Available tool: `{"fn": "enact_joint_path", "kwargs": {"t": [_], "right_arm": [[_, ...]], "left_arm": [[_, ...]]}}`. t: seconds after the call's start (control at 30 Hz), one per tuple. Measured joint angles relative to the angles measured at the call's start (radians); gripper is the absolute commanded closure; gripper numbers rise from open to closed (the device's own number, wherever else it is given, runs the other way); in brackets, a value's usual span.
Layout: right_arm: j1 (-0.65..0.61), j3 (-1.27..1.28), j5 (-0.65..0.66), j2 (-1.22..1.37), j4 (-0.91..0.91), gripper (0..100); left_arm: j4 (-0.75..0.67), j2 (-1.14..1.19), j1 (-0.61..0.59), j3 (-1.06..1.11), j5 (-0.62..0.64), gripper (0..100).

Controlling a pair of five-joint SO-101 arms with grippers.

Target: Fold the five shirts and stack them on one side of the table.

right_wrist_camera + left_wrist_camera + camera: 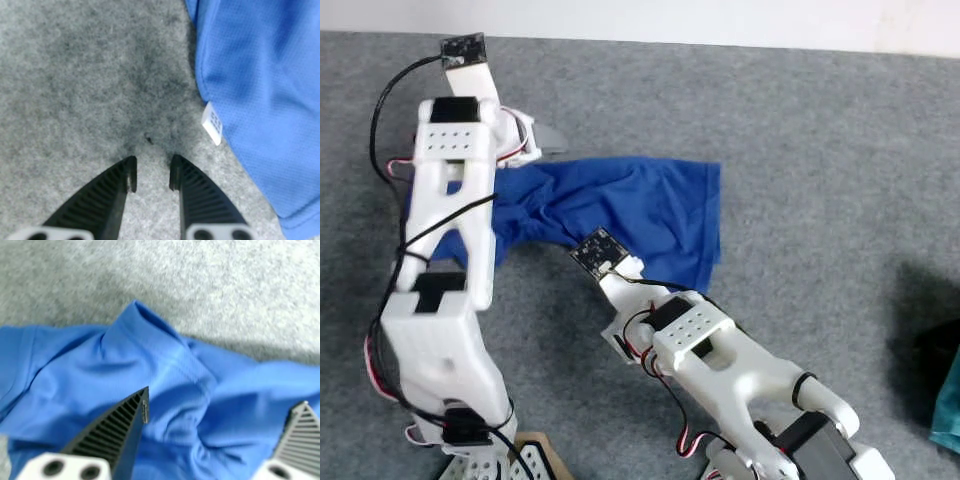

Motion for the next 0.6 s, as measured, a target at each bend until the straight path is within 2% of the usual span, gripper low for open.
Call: {"fn": "enact_joint_path", "kwargs": {"t": [0.17,0.23,0.37,0.47,0.6], "right_arm": [[0.0,0.0,0.0,0.0,0.0,87.2],[0.0,0.0,0.0,0.0,0.0,87.2],[0.0,0.0,0.0,0.0,0.0,87.2],[0.0,0.0,0.0,0.0,0.0,87.2],[0.0,0.0,0.0,0.0,0.0,87.2]], "left_arm": [[0.012,0.187,-0.018,-0.149,0.0,58],[0.071,0.209,-0.041,-0.212,0.005,58],[0.275,0.209,-0.069,-0.399,0.008,58],[0.43,0.187,-0.068,-0.497,0.008,64],[0.466,0.075,-0.087,-0.434,0.008,79]]}}
